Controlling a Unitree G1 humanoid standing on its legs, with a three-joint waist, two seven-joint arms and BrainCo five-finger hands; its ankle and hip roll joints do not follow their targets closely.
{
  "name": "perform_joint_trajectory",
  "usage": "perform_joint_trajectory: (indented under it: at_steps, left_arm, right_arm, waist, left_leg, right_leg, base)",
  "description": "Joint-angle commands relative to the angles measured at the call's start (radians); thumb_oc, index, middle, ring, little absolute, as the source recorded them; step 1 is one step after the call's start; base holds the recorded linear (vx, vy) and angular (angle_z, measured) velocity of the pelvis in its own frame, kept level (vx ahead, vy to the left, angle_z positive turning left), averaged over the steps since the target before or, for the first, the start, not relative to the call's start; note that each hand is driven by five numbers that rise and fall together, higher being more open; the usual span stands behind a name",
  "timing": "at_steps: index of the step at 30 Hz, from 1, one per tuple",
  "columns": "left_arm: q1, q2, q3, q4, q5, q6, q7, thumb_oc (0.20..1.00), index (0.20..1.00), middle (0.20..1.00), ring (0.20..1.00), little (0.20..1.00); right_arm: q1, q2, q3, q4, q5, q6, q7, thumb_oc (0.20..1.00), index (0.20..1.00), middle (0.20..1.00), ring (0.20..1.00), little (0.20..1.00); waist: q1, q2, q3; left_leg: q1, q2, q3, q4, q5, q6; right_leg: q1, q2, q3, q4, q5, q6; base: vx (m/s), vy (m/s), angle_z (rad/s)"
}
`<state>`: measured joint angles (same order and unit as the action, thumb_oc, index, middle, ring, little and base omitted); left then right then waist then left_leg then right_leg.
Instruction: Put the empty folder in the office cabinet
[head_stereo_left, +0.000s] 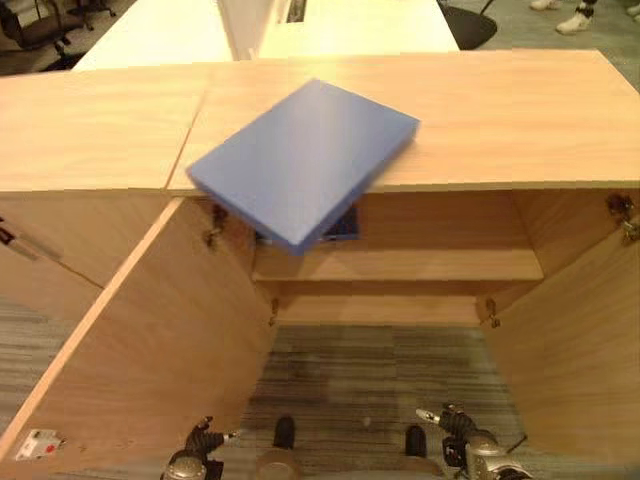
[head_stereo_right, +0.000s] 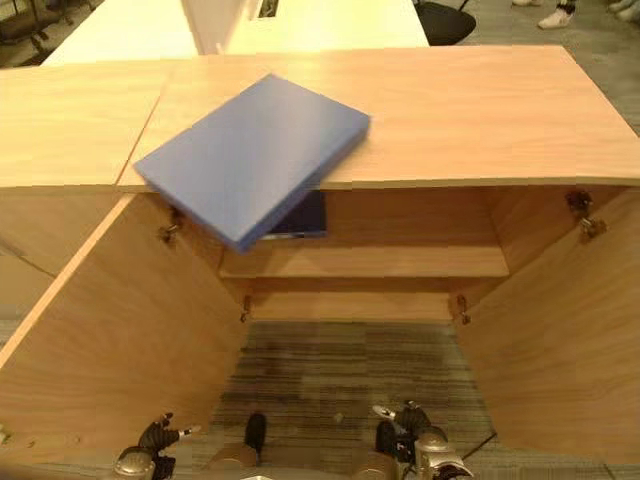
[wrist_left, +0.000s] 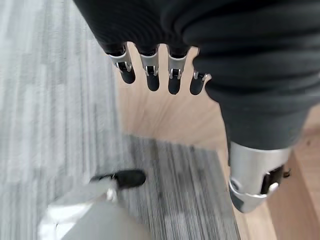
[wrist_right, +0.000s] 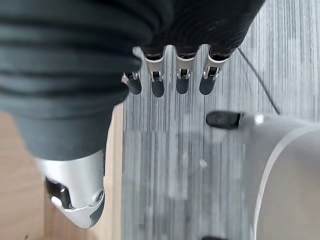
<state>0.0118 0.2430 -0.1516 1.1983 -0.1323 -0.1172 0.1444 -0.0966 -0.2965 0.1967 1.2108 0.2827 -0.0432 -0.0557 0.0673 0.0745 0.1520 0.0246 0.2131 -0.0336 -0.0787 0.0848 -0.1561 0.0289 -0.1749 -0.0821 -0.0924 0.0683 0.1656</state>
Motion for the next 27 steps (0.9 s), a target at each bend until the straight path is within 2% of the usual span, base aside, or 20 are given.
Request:
perform_joint_trajectory:
  at_steps: [1,4,5,6,7,8,9,10,11,12,13,14,15,17,20,23,26,27]
  left_arm:
    - [-0.061,0.075,0.018,0.035,-0.014,-0.019,0.015,1.0,1.0,1.0,1.0,1.0]
    - [-0.048,0.055,0.023,0.037,-0.025,-0.021,0.014,1.0,1.0,1.0,1.0,1.0]
    - [-0.046,0.047,0.024,0.037,-0.033,-0.022,0.013,1.0,1.0,1.0,1.0,1.0]
    - [-0.046,0.047,0.024,0.037,-0.033,-0.022,0.013,1.0,1.0,1.0,1.0,1.0]
    - [-0.046,0.033,0.022,0.029,-0.038,-0.017,0.01,1.0,1.0,1.0,1.0,1.0]
    - [-0.047,0.033,0.022,0.029,-0.038,-0.017,0.01,1.0,1.0,1.0,1.0,1.0]
    - [-0.048,0.026,0.013,0.013,-0.04,-0.013,0.006,1.0,1.0,1.0,1.0,1.0]
    - [-0.05,0.024,0.007,0.007,-0.038,-0.014,0.004,1.0,1.0,1.0,1.0,1.0]
    - [-0.049,0.024,0.006,0.006,-0.038,-0.013,0.004,1.0,1.0,1.0,1.0,1.0]
    - [-0.05,0.02,0.004,-0.003,-0.035,-0.011,-0.004,1.0,1.0,1.0,1.0,1.0]
    - [-0.049,0.018,0.003,-0.002,-0.031,-0.009,-0.008,1.0,1.0,1.0,1.0,1.0]
    - [-0.045,0.016,-0.001,0.002,-0.026,-0.008,-0.012,1.0,1.0,1.0,1.0,1.0]
    - [-0.042,0.013,-0.005,0.012,-0.018,-0.006,-0.017,1.0,1.0,1.0,1.0,1.0]
    - [-0.04,0.017,-0.007,0.012,-0.015,-0.003,-0.022,1.0,1.0,1.0,1.0,1.0]
    - [-0.033,0.029,-0.003,0.02,0.001,0.005,-0.03,1.0,1.0,1.0,1.0,1.0]
    - [-0.03,0.039,-0.014,0.025,0.023,0.008,-0.033,1.0,1.0,1.0,1.0,1.0]
    - [-0.035,0.056,-0.015,0.012,0.031,0.012,-0.038,1.0,1.0,1.0,1.0,1.0]
    - [-0.039,0.065,-0.015,0.011,0.034,0.011,-0.036,1.0,1.0,1.0,1.0,1.0]
  right_arm:
    - [-0.024,0.013,0.011,-0.035,-0.045,-0.011,0.007,1.0,1.0,1.0,1.0,1.0]
    - [-0.027,-0.005,0.034,-0.039,-0.058,-0.012,0.012,1.0,1.0,1.0,1.0,1.0]
    - [-0.026,-0.017,0.04,-0.035,-0.062,-0.014,0.013,1.0,1.0,1.0,1.0,1.0]
    - [-0.026,-0.017,0.04,-0.035,-0.062,-0.014,0.013,1.0,1.0,1.0,1.0,1.0]
    - [-0.027,-0.035,0.037,-0.033,-0.067,-0.013,0.01,1.0,1.0,1.0,1.0,1.0]
    - [-0.027,-0.035,0.037,-0.033,-0.067,-0.013,0.01,1.0,1.0,1.0,1.0,1.0]
    - [-0.02,-0.05,0.027,-0.034,-0.063,-0.011,0.006,1.0,1.0,1.0,1.0,1.0]
    - [-0.011,-0.054,0.02,-0.033,-0.052,-0.014,0.005,1.0,1.0,1.0,1.0,1.0]
    - [-0.01,-0.054,0.02,-0.033,-0.051,-0.014,0.005,1.0,1.0,1.0,1.0,1.0]
    - [-0.004,-0.058,0.008,-0.02,-0.041,-0.011,0.003,1.0,1.0,1.0,1.0,1.0]
    - [0.0,-0.06,0.002,-0.011,-0.04,-0.011,0.003,1.0,1.0,1.0,1.0,1.0]
    - [0.005,-0.058,-0.003,-0.004,-0.039,-0.009,0.003,1.0,1.0,1.0,1.0,1.0]
    - [0.013,-0.054,-0.005,0.008,-0.041,-0.007,0.005,1.0,1.0,1.0,1.0,1.0]
    - [0.015,-0.05,-0.002,0.011,-0.045,-0.007,0.004,1.0,1.0,1.0,1.0,1.0]
    - [0.023,-0.035,-0.003,0.017,-0.048,-0.007,0.005,1.0,1.0,1.0,1.0,1.0]
    - [0.031,-0.016,0.005,0.016,-0.058,-0.005,0.008,1.0,1.0,1.0,1.0,1.0]
    - [0.02,-0.005,0.0,0.014,-0.062,-0.003,0.008,1.0,1.0,1.0,1.0,1.0]
    - [0.009,0.001,-0.004,0.008,-0.056,-0.002,0.008,1.0,1.0,1.0,1.0,1.0]
  waist:
    - [0.027,-0.056,0.01]
    - [0.027,-0.035,0.019]
    - [0.028,-0.03,0.029]
    - [0.025,-0.029,0.031]
    - [0.021,-0.026,0.045]
    - [0.019,-0.026,0.046]
    - [0.004,-0.038,0.055]
    - [-0.009,-0.046,0.052]
    - [-0.008,-0.046,0.053]
    - [-0.015,-0.057,0.047]
    - [-0.017,-0.064,0.048]
    - [-0.015,-0.074,0.048]
    - [-0.012,-0.088,0.042]
    - [-0.008,-0.091,0.04]
    - [-0.003,-0.094,0.026]
    - [0.0,-0.094,0.013]
    - [0.011,-0.085,0.012]
    - [0.002,-0.075,0.032]
  left_leg:
    - [-0.042,0.02,-0.075,0.064,-0.073,-0.036]
    - [-0.047,0.056,-0.094,0.075,-0.02,-0.054]
    - [-0.058,0.067,-0.102,0.092,0.021,-0.061]
    - [-0.058,0.067,-0.104,0.091,0.021,-0.062]
    - [-0.08,0.07,-0.091,0.129,0.081,-0.059]
    - [-0.081,0.07,-0.094,0.13,0.082,-0.06]
    - [-0.116,0.063,-0.02,0.178,0.102,-0.042]
    - [-0.117,0.058,0.034,0.19,0.081,-0.034]
    - [-0.117,0.058,0.034,0.192,0.078,-0.034]
    - [-0.111,0.016,0.061,0.235,0.025,-0.022]
    - [-0.106,-0.023,0.057,0.259,-0.027,-0.01]
    - [-0.104,-0.08,0.043,0.287,-0.083,0.007]
    - [-0.113,-0.165,0.029,0.302,-0.143,0.033]
    - [-0.107,-0.214,0.024,0.29,-0.165,0.052]
    - [-0.08,-0.212,0.044,0.252,-0.167,0.068]
    - [-0.024,-0.205,0.05,0.168,-0.16,0.088]
    - [0.01,-0.196,0.067,0.111,-0.159,0.112]
    - [0.034,-0.194,0.072,0.095,-0.159,0.126]
  right_leg:
    - [0.022,-0.119,-0.008,0.084,-0.073,0.062]
    - [0.062,-0.069,-0.035,0.054,-0.104,0.035]
    - [0.082,-0.051,-0.045,0.04,-0.114,0.025]
    - [0.085,-0.049,-0.048,0.039,-0.114,0.024]
    - [0.108,-0.037,-0.07,0.03,-0.123,0.012]
    - [0.109,-0.037,-0.072,0.029,-0.123,0.012]
    - [0.116,-0.027,-0.091,0.029,-0.128,-0.009]
    - [0.115,-0.018,-0.108,0.024,-0.126,-0.019]
    - [0.116,-0.019,-0.107,0.023,-0.126,-0.019]
    - [0.11,-0.01,-0.114,0.023,-0.123,-0.032]
    - [0.11,-0.008,-0.117,0.024,-0.124,-0.036]
    - [0.109,-0.001,-0.114,0.03,-0.125,-0.045]
    - [0.092,0.005,-0.109,0.043,-0.122,-0.052]
    - [0.084,0.019,-0.107,0.06,-0.123,-0.055]
    - [0.098,0.038,-0.113,0.063,-0.129,-0.051]
    - [0.107,0.035,-0.109,0.09,-0.136,-0.043]
    - [0.049,0.022,-0.107,0.206,-0.142,-0.014]
    - [-0.029,0.008,-0.104,0.334,-0.083,0.033]
  base:
    - [0.01,-0.373,0.23]
    - [-0.01,-0.352,0.08]
    - [-0.02,-0.189,0.01]
    - [-0.04,-0.236,0.06]
    - [-0.03,-0.125,0.15]
    - [-0.1,-0.291,0.28]
    - [-0.11,-0.307,0.32]
    - [-0.11,-0.305,0.47]
    - [-0.08,-0.28,0.65]
    - [-0.04,-0.208,0.51]
    - [-0.03,-0.297,0.29]
    - [0.02,-0.238,-0.17]
    - [0.04,-0.188,-0.1]
    - [0.06,-0.06,-0.08]
    - [0.11,0.043,-0.05]
    - [0.11,0.151,-0.05]
    - [0.01,0.15,-0.24]
    - [-0.02,0.131,-0.35]
